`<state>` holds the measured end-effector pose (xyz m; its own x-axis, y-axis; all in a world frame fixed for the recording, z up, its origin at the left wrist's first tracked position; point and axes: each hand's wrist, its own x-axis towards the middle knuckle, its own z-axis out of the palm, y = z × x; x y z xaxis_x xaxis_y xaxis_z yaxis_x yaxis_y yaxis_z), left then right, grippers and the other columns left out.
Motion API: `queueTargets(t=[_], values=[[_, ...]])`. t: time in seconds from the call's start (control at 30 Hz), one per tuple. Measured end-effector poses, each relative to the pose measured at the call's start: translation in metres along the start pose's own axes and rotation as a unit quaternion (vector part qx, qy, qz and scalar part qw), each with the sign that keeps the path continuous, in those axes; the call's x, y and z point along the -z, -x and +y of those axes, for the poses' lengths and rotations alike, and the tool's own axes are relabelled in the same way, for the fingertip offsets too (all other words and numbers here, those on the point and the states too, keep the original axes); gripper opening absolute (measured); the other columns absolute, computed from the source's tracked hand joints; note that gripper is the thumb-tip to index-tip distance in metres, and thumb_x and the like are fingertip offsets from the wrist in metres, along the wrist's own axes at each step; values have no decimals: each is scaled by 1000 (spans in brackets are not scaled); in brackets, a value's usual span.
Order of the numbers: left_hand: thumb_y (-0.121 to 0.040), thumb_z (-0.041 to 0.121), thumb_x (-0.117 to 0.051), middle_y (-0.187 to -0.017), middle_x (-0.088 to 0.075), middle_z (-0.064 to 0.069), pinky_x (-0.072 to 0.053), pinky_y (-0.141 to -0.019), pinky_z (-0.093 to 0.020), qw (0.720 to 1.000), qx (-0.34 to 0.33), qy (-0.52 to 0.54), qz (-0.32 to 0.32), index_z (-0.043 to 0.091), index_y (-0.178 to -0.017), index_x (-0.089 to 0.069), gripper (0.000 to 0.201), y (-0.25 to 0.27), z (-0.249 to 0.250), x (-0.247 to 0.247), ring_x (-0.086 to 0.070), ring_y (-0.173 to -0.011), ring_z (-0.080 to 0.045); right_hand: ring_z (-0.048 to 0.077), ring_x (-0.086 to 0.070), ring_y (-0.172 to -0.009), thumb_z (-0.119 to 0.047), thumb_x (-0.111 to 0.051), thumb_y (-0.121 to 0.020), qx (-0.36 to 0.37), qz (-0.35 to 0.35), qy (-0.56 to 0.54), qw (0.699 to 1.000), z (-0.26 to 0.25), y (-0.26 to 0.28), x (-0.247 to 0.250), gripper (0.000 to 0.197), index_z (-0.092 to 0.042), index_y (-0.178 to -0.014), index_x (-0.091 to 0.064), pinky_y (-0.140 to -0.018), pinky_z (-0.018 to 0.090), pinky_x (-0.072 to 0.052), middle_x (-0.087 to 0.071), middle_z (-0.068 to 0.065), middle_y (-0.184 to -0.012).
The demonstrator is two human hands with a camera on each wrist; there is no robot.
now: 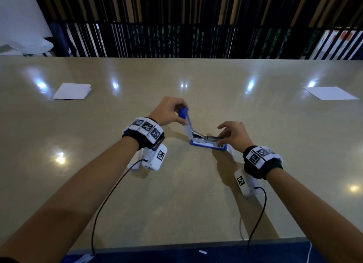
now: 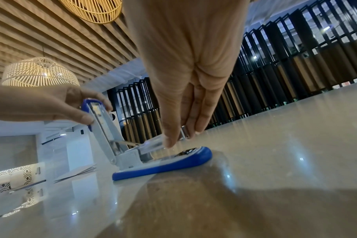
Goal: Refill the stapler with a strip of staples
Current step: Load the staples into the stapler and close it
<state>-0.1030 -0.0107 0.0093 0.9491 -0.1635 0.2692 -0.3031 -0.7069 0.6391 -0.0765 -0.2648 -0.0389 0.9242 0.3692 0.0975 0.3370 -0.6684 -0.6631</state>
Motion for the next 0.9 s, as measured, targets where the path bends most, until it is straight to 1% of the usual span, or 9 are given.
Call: queueTargets(t=[0.1,0.23,0.27,0.33,0.37,0.53,0.67,0.77,0.9], values=[[-62,8,-87,-86,-68,-5,-53,-75,-15,998,-15,57,26,-1,-98,-69,42,-4,14,-24,-64,-79,-14,17,-65,-63,6,-84,-59,-2,3,-19,1000,2,-2,1,60,4,-113,-58,-55,-2,-47,-74,25,-84],[-65,9,-85,-93,-71,-11,-55,-80,-28,998,-25,63,10,2,-101,-68,41,-8,32,-59,-64,-84,-14,-2,-63,-51,9,-83,-57,-2,-1,-39,999,7,-1,1,69,0,-118,-52,-58,6,-52,-73,25,-84],[-67,9,-84,-96,-72,-13,-56,-81,-28,998,-30,48,-4,2,-102,-67,40,-9,35,-66,-65,-86,-16,0,-63,-53,10,-82,-57,-8,1,-33,999,8,0,2,69,0,-117,-52,-60,13,-53,-72,25,-85],[-69,10,-82,-98,-73,-14,-57,-82,-28,999,-44,-3,-29,2,-102,-68,37,-13,39,-79,-67,-88,-20,18,-60,-64,12,-80,-57,-29,-2,0,1000,11,2,6,68,-1,-118,-52,-66,29,-52,-69,24,-90],[-69,11,-81,-98,-73,-14,-57,-82,-28,998,-46,-33,-41,4,-102,-68,36,-14,40,-84,-68,-89,-22,23,-57,-70,12,-80,-58,-41,-6,18,999,13,3,9,68,-1,-119,-52,-68,32,-50,-67,22,-93],[-73,10,-76,-98,-75,-12,-56,-88,-38,988,-23,-122,-96,7,-105,-72,32,-16,38,-95,-69,-89,-25,25,-53,-76,14,-71,-65,-72,24,38,996,27,3,22,55,-5,-114,-56,-70,32,-46,-65,23,-104],[-76,11,-75,-100,-75,-13,-54,-90,-36,988,-12,-127,-91,6,-109,-73,33,-16,39,-95,-68,-91,-26,23,-54,-79,9,-69,-68,-82,73,46,993,30,0,24,47,-10,-109,-58,-84,45,-53,-68,15,-97],[-78,13,-74,-102,-73,-12,-53,-89,-34,984,-9,-153,-96,8,-110,-72,33,-15,42,-100,-67,-93,-27,22,-56,-77,7,-67,-69,-74,85,38,993,25,-2,22,43,-11,-108,-59,-83,46,-54,-67,10,-91],[-82,19,-69,-107,-70,-12,-50,-87,-35,972,5,-208,-105,10,-115,-69,34,-13,47,-109,-65,-98,-29,23,-58,-76,7,-65,-71,-61,82,29,994,18,-1,15,41,-10,-108,-59,-79,42,-56,-68,13,-95]])
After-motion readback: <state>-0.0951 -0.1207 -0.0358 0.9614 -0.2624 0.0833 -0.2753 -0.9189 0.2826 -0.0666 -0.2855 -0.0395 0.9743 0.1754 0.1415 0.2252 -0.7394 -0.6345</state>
